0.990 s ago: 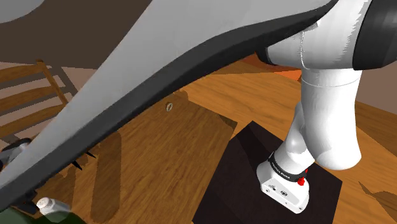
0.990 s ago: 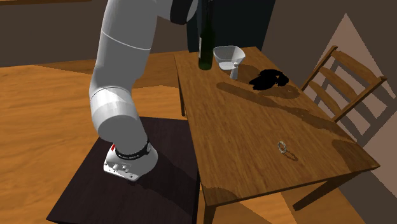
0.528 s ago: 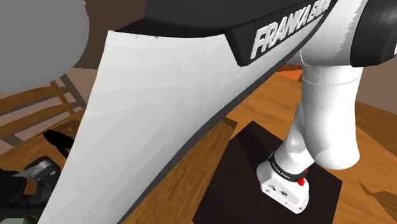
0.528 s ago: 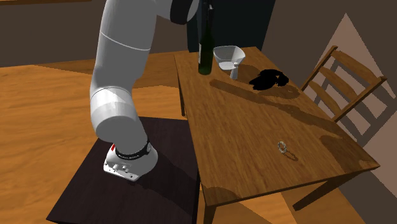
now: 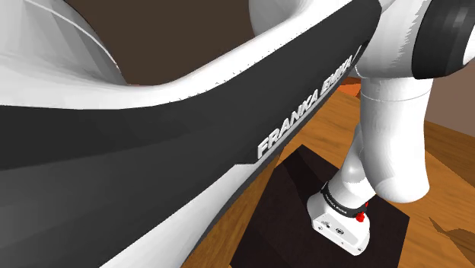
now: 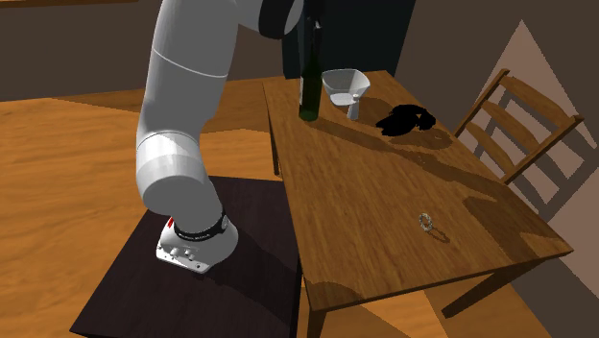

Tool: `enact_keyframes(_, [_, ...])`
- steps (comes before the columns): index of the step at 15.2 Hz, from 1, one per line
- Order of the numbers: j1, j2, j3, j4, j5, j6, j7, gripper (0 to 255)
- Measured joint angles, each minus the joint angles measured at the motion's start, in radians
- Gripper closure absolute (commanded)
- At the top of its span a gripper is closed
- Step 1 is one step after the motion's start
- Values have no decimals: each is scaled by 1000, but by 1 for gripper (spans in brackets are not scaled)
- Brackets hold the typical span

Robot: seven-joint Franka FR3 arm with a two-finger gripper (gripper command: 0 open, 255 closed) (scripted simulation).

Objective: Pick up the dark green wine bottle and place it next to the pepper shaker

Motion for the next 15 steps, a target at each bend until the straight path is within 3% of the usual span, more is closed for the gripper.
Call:
enact_keyframes(6, [-4,0,-1,-16,-2,16,3,255])
enact_keyframes(7, [-4,0,-1,-16,-2,16,3,0])
enact_keyframes(13, [-4,0,-1,-16,-2,16,3,0])
enact_keyframes(15, [4,-5,3,21,5,-22,-4,0])
